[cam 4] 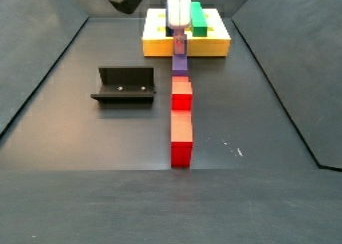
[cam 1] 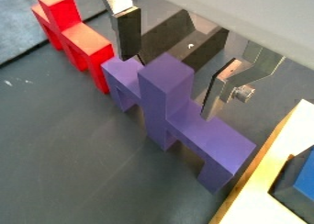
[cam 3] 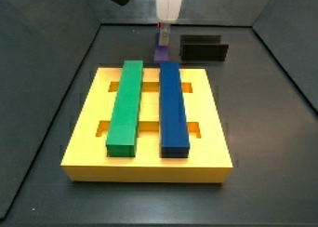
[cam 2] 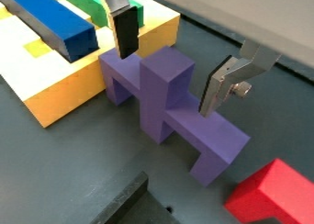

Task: Pick up the purple object. Move up. Move to above the board. Insert the purple object.
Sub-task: Pick up the purple object.

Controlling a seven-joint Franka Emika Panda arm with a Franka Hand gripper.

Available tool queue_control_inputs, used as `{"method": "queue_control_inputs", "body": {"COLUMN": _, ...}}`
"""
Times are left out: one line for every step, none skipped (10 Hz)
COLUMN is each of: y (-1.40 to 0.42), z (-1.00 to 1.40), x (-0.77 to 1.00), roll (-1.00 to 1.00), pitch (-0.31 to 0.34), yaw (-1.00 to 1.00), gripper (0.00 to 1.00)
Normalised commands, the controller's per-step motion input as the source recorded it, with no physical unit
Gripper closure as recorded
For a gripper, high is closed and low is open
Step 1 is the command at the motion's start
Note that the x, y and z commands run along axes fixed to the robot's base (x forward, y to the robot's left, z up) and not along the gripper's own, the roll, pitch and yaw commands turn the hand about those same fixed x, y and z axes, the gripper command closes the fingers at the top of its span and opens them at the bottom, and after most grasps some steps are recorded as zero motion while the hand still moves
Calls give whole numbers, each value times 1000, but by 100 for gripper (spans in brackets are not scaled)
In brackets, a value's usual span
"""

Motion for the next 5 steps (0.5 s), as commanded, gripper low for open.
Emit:
{"method": "queue_control_inputs", "body": {"y": -74, "z": -246, "x": 0, "roll": -9, "pitch": -24, "yaw": 0, "gripper": 0}}
{"method": "queue_control_inputs", "body": {"y": -71, "z": -171, "x": 0, "roll": 0, "pitch": 0, "yaw": 0, "gripper": 0}}
{"method": "queue_control_inputs", "body": {"y": -23, "z": -129, "x": 0, "roll": 0, "pitch": 0, "yaw": -77, "gripper": 0}}
{"method": "queue_control_inputs", "body": {"y": 0, "z": -109, "x": 0, "roll": 0, "pitch": 0, "yaw": -60, "gripper": 0}}
{"method": "queue_control_inputs", "body": {"y": 0, "z": -11, "x": 0, "roll": 0, "pitch": 0, "yaw": -26, "gripper": 0}}
